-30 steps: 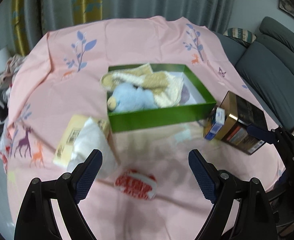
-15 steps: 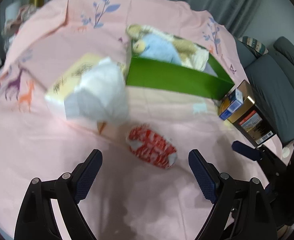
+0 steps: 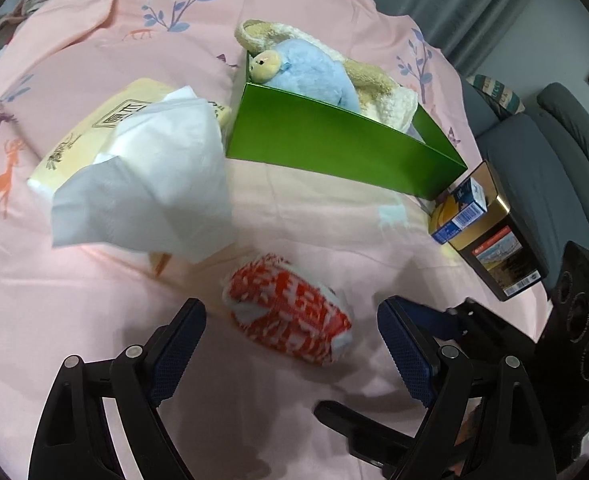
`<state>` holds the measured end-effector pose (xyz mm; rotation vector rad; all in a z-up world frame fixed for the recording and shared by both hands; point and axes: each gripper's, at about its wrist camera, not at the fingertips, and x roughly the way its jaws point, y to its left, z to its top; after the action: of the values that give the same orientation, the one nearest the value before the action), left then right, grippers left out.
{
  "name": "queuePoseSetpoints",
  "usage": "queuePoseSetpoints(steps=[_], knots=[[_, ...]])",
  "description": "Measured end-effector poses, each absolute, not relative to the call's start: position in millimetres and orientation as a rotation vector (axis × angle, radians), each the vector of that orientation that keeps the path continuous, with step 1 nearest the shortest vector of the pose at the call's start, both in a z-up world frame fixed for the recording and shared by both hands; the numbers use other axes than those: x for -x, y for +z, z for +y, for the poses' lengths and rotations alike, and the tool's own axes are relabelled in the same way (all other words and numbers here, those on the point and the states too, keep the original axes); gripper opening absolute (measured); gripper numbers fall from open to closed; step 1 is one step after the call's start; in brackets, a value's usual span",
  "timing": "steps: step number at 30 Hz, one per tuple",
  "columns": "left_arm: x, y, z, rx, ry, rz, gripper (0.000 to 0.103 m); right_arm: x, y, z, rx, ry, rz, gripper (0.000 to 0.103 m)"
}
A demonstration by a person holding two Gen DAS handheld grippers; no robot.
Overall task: Organize soft objects
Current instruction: 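Close the right gripper on the red-and-white knit sock, then lift the sock with the right gripper and carry it over the box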
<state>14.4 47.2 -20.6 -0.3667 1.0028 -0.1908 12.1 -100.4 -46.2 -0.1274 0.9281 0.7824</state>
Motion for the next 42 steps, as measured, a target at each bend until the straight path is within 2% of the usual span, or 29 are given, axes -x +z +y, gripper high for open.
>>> queuePoseSetpoints(steps=[2,4,7,10,14,18,42], knots=[[-17,-21,49,0.377,-0.196,0.994,0.088,-18,-51,-98,0.11,0.783,0.951,0.078],[-20,-23,50,0.398,-0.208,0.993,0.081,-22,-55,-96,0.095,0.784,0.97,0.072],[-24,-29,57,0.436,-0.213,1.01,0.068,-25,-57,-95,0.088,0.781,0.976,0.068],[-25,-35,64,0.499,-0.224,1.022,0.055,-27,-57,-92,0.097,0.783,0.979,0.057],[-25,-35,62,0.488,-0.23,1.026,0.052,-25,-57,-89,0.099,0.808,0.981,0.042],[-23,-34,60,0.481,-0.233,1.03,0.051,-22,-56,-88,0.105,0.812,0.975,0.036],[11,26,9,0.292,-0.214,0.967,0.051,11,-9,-126,0.04,0.846,0.871,0.035]])
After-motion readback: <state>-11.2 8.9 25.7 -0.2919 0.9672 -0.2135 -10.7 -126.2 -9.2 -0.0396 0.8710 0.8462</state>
